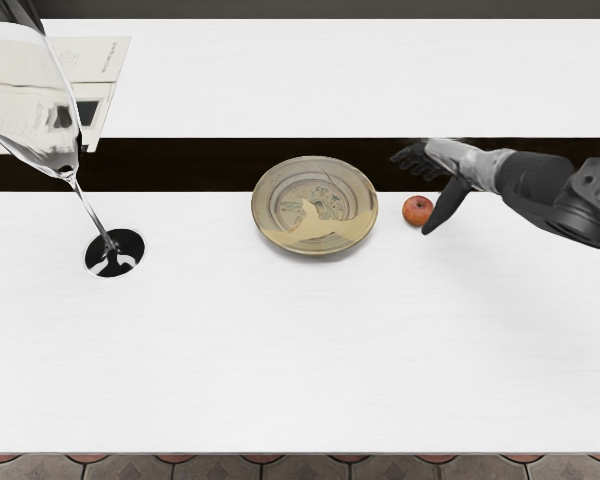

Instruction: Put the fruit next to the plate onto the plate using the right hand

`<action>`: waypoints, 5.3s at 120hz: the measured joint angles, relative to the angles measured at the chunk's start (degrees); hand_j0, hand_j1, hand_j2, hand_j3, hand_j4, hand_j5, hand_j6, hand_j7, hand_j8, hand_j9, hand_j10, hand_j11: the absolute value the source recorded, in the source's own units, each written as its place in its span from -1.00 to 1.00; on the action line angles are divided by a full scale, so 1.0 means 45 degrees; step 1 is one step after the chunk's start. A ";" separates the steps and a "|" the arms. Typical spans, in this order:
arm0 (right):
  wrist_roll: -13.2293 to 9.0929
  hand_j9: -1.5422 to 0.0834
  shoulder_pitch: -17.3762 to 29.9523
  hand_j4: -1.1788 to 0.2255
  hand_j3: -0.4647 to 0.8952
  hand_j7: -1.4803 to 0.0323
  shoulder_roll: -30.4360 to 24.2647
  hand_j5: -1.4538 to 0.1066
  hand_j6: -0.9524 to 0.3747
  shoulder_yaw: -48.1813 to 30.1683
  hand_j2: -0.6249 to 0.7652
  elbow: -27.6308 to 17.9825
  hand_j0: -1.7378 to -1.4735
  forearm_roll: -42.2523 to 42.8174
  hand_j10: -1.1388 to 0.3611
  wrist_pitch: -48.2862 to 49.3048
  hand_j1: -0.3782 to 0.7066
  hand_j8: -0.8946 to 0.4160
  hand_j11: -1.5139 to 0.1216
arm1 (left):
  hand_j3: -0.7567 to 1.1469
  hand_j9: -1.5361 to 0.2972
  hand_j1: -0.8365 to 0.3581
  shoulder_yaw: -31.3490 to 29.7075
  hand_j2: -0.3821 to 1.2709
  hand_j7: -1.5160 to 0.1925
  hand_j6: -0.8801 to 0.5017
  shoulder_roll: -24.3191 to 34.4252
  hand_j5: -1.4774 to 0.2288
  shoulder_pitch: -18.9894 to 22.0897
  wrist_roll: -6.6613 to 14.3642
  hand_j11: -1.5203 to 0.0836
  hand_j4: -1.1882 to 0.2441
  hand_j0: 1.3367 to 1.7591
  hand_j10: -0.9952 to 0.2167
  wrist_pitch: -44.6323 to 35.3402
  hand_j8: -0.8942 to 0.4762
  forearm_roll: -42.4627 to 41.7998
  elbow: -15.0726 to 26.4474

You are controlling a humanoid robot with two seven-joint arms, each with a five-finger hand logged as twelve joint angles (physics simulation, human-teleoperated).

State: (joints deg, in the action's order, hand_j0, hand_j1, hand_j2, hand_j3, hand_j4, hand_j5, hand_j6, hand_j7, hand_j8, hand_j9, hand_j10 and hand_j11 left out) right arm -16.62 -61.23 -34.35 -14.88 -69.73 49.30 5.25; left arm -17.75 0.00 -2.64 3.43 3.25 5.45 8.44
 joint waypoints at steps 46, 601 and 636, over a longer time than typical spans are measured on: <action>0.0032 0.36 0.0846 0.19 -0.32 0.38 0.0559 0.30 -0.08 0.0079 -0.19 0.0203 -0.40 0.1284 0.07 -0.1586 -0.20 -0.15 0.31 | -0.21 0.33 0.49 0.0000 -0.48 0.40 -0.08 0.0000 0.36 0.0000 0.0000 0.50 0.32 0.52 0.24 0.0000 -0.05 0.0000 0.0000; 0.0356 0.78 -0.0033 0.57 -0.32 0.83 0.0631 0.74 0.33 -0.2026 -0.11 0.2395 -0.40 -0.8954 0.42 0.5933 -0.78 0.26 0.73 | -0.21 0.33 0.49 0.0000 -0.48 0.40 -0.08 0.0000 0.36 0.0000 0.0000 0.50 0.32 0.52 0.24 0.0000 -0.05 0.0000 0.0000; 0.0385 0.82 0.1030 0.62 -0.32 0.88 -0.1970 0.79 0.37 -0.2033 -0.11 0.2458 -0.40 -1.1760 0.46 0.6573 -0.85 0.30 0.78 | -0.21 0.33 0.49 0.0001 -0.48 0.40 -0.08 0.0000 0.36 0.0000 0.0000 0.50 0.32 0.52 0.24 0.0000 -0.05 0.0000 0.0000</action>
State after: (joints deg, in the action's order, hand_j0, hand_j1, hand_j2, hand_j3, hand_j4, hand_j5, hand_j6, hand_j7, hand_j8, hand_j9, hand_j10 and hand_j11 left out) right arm -14.89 -56.59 -43.21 -24.03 -58.67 -3.62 34.83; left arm -17.74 0.00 -2.64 3.42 3.25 5.45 8.44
